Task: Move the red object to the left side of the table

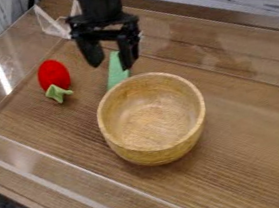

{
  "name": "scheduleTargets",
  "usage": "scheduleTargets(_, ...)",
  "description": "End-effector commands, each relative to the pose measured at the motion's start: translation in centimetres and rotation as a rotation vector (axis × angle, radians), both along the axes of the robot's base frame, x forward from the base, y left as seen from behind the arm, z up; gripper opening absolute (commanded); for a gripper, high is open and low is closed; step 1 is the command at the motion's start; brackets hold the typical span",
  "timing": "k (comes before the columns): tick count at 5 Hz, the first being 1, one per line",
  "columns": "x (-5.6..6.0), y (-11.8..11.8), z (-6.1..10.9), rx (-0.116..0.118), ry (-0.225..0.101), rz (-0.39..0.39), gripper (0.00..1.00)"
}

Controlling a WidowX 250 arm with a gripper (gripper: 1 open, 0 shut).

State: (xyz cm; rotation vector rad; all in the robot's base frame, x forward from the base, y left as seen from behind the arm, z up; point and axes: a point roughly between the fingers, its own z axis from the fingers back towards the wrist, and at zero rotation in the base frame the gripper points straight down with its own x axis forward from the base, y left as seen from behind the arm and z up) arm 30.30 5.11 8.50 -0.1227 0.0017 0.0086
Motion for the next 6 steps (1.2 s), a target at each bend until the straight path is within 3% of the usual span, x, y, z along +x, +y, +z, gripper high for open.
scheduleTargets(1, 1.2, -0.7, 3.1, 0.017, -0.1, -0.017, 1.0)
scheduleTargets(2, 2.0, -0.5, 2.9, 0.024, -0.109, -0.039, 1.0)
scheduleTargets(4, 3.6, 0.5, 1.8, 0.035, -0.094, -0.059, 1.0)
scheduleTargets(6, 2.6, 0.0, 0.0, 0.04, -0.079, -0.137, 1.0)
